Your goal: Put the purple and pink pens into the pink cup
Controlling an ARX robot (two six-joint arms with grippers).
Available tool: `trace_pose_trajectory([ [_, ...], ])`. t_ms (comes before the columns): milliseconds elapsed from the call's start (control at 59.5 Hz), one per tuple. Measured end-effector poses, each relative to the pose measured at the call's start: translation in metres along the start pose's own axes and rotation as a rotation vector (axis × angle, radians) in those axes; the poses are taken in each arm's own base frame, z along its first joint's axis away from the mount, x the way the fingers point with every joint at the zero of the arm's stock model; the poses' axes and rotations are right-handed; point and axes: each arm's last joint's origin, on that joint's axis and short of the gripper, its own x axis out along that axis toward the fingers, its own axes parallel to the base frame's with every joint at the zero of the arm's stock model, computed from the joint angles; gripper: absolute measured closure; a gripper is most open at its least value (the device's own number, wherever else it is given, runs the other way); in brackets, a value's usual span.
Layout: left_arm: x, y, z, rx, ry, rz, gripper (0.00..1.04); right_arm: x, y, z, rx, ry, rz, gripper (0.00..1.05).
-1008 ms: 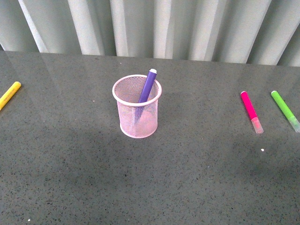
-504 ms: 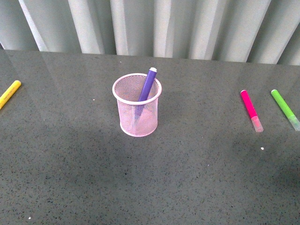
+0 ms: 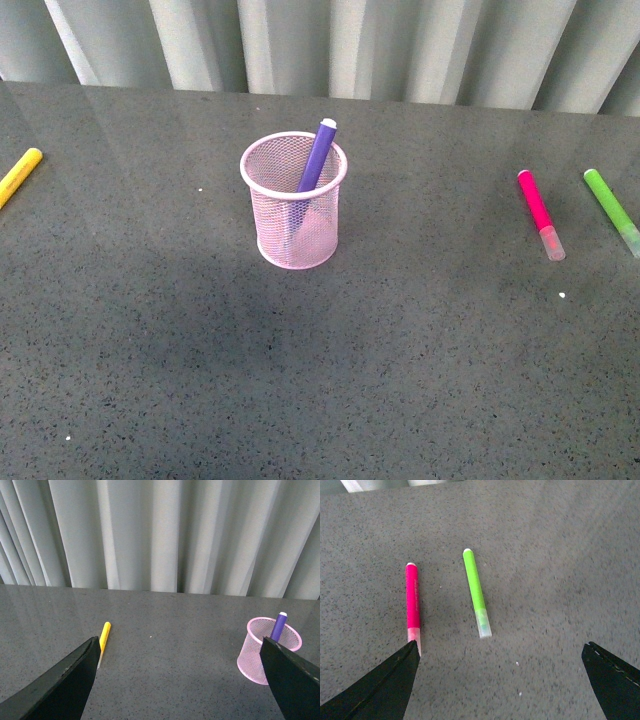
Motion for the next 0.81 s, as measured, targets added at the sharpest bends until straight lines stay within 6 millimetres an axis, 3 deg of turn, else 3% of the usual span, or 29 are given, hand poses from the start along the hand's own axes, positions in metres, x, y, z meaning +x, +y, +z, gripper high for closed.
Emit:
trace_pose_trajectory([
  [386,0.0,0.0,0.0,0.0,0.0,0.0,0.07,0.061,0.039,0.032,0.004,0.137,0.089,0.07],
  [806,0.0,0.0,0.0,0.0,0.0,0.0,0.07,0.117,0.066,0.03,0.017,0.28,0.097,0.07],
])
